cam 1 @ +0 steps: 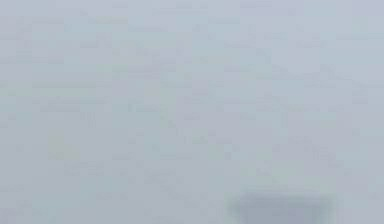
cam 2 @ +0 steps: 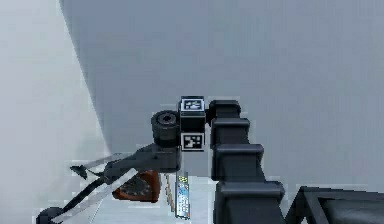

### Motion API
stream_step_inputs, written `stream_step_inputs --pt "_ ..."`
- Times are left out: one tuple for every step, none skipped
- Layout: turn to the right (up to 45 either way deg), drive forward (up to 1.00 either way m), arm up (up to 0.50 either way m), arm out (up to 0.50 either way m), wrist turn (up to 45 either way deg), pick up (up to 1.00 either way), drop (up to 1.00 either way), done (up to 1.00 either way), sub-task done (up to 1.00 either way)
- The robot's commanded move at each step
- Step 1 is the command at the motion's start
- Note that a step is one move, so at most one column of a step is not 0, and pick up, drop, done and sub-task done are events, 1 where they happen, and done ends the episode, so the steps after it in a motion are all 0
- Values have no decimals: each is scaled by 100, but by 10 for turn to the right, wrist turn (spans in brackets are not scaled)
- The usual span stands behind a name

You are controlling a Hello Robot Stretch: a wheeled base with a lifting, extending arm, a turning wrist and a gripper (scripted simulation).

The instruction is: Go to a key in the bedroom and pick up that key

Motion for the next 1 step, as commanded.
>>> stream_step_inputs --pt "0 0 0 0 450 0 0 0 0"
